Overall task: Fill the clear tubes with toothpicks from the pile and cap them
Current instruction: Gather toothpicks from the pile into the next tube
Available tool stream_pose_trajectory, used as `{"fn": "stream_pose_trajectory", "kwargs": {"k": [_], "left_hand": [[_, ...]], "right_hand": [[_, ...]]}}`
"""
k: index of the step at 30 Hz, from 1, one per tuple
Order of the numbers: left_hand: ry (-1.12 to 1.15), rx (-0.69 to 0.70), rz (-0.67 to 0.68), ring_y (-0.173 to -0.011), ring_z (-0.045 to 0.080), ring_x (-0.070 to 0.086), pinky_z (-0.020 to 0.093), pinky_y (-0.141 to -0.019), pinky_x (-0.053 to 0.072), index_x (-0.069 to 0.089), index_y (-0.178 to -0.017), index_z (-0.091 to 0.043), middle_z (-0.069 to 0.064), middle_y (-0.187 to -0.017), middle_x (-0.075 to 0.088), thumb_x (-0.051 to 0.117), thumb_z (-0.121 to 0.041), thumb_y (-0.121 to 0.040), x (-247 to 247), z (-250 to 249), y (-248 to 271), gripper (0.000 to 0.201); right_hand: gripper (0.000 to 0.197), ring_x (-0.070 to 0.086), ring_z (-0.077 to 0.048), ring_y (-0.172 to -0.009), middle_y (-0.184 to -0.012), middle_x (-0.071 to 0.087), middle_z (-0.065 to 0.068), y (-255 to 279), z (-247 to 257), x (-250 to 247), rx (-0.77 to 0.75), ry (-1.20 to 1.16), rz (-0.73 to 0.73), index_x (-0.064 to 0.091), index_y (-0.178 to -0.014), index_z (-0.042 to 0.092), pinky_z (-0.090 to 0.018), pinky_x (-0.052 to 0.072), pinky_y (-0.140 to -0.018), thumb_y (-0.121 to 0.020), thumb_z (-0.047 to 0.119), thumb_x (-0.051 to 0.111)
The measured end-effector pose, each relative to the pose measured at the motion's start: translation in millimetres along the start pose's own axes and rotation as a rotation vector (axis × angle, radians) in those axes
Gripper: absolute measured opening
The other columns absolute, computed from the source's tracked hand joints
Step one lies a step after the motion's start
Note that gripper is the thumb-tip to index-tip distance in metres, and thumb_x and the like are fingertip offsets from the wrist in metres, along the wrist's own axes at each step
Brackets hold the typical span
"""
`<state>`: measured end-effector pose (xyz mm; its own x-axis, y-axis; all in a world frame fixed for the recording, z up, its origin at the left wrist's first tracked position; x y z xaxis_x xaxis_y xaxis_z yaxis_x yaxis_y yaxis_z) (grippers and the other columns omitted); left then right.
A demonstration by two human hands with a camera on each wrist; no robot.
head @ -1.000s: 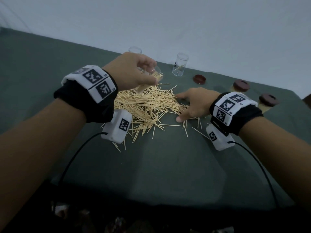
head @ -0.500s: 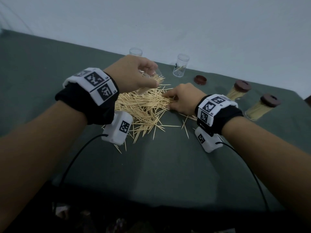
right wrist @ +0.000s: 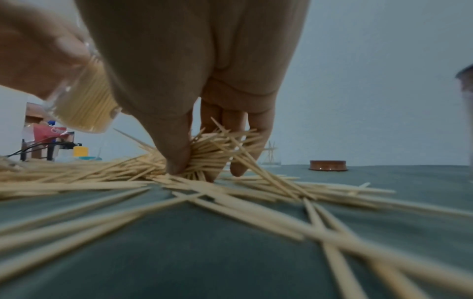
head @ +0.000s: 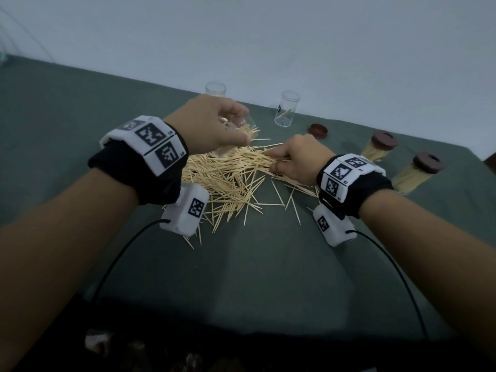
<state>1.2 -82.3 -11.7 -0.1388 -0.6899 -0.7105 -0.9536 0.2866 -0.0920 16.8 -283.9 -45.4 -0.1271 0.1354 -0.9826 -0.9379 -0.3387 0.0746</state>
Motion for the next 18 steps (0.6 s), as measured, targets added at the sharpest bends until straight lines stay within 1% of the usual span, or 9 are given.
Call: {"fn": "stream_pose_trajectory", "kwargs": {"k": [2,4,6,8,10,11,12,15,18], "left_hand": [[-0.01,0.004,0.007,-0.101,0.009,0.064,0.037,-0.094,0.053,0.061,-0.126,-0.029,-0.014,-0.113,0.064,0.078,-0.039,-0.077,1.4,-0.5,-0.4,0.053],[-0.014,0.005,0.018,-0.1,0.008,0.063,0.037,-0.094,0.053,0.061,-0.125,-0.031,-0.017,-0.11,0.063,0.078,-0.041,-0.076,3.2,-1.0,-0.1,0.053],[-0.011,0.001,0.021,-0.1,0.006,0.063,0.037,-0.095,0.052,0.06,-0.125,-0.032,-0.02,-0.108,0.062,0.077,-0.041,-0.076,4.4,-1.3,0.1,0.053],[-0.015,0.001,0.026,-0.1,0.004,0.062,0.037,-0.096,0.051,0.06,-0.126,-0.031,-0.022,-0.106,0.06,0.077,-0.041,-0.076,5.6,-1.6,-0.1,0.054],[-0.02,0.002,0.032,-0.099,0.004,0.062,0.037,-0.096,0.051,0.06,-0.127,-0.031,-0.021,-0.106,0.061,0.077,-0.042,-0.076,6.3,-1.7,-0.1,0.054],[-0.023,0.004,0.033,-0.099,0.004,0.062,0.036,-0.097,0.051,0.06,-0.128,-0.031,-0.02,-0.108,0.062,0.077,-0.042,-0.076,6.7,-1.7,-0.1,0.055],[-0.026,0.006,0.033,-0.1,0.005,0.062,0.034,-0.096,0.05,0.059,-0.128,-0.03,-0.019,-0.109,0.062,0.077,-0.042,-0.076,6.9,-2.1,0.0,0.056],[-0.044,0.008,0.03,-0.099,0.004,0.062,0.024,-0.088,0.047,0.059,-0.129,-0.028,-0.019,-0.105,0.061,0.076,-0.041,-0.078,7.9,-2.7,-0.3,0.056],[-0.068,0.015,0.018,-0.097,0.003,0.061,0.015,-0.078,0.042,0.06,-0.128,-0.027,-0.022,-0.099,0.059,0.076,-0.04,-0.079,8.2,-2.2,-0.8,0.053]], "right_hand": [[0.037,0.06,-0.016,-0.114,-0.124,0.066,0.001,1.8,-5.9,-0.3,0.007,-0.045,-0.014,0.063,-0.127,0.03,-0.022,0.042,-0.096,-0.09,0.031,0.066],[0.037,0.063,-0.013,-0.108,-0.122,0.067,0.002,4.4,-10.7,-0.8,0.014,-0.082,-0.021,0.063,-0.126,0.031,-0.021,0.044,-0.092,-0.089,0.032,0.067],[0.039,0.063,-0.012,-0.104,-0.123,0.067,0.001,7.4,-14.9,-1.3,0.025,-0.093,-0.015,0.062,-0.127,0.033,-0.018,0.041,-0.088,-0.089,0.031,0.068],[0.044,0.061,-0.014,-0.111,-0.128,0.064,0.0,9.7,-18.6,-2.7,0.034,-0.102,-0.024,0.058,-0.131,0.034,-0.019,0.041,-0.093,-0.089,0.031,0.068],[0.05,0.057,-0.015,-0.12,-0.133,0.06,-0.001,12.2,-20.7,-5.5,0.046,-0.126,-0.05,0.052,-0.136,0.034,-0.025,0.041,-0.102,-0.089,0.032,0.068],[0.05,0.056,-0.015,-0.122,-0.132,0.06,-0.001,13.4,-21.5,-7.0,0.05,-0.136,-0.064,0.052,-0.137,0.034,-0.027,0.041,-0.104,-0.089,0.032,0.068],[0.047,0.057,-0.015,-0.12,-0.129,0.063,0.0,14.6,-22.5,-8.6,0.052,-0.144,-0.079,0.054,-0.135,0.033,-0.026,0.041,-0.102,-0.089,0.032,0.068],[0.032,0.062,-0.01,-0.1,-0.112,0.071,0.004,18.7,-25.2,-12.9,0.056,-0.186,-0.124,0.065,-0.123,0.032,-0.019,0.041,-0.085,-0.09,0.032,0.067],[0.03,0.057,-0.003,-0.093,-0.109,0.071,0.006,21.2,-27.9,-15.2,0.06,-0.213,-0.139,0.067,-0.121,0.031,-0.01,0.036,-0.08,-0.091,0.032,0.066]]}}
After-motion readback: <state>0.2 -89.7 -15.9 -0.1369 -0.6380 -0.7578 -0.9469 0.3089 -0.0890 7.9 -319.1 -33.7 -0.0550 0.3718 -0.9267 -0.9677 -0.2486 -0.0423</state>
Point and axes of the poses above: each hand's wrist, its own y-axis away from the middle knuckle, its own x-axis out of the palm, z = x × y, the point moved 3 cm from there along -y, towards the middle knuckle
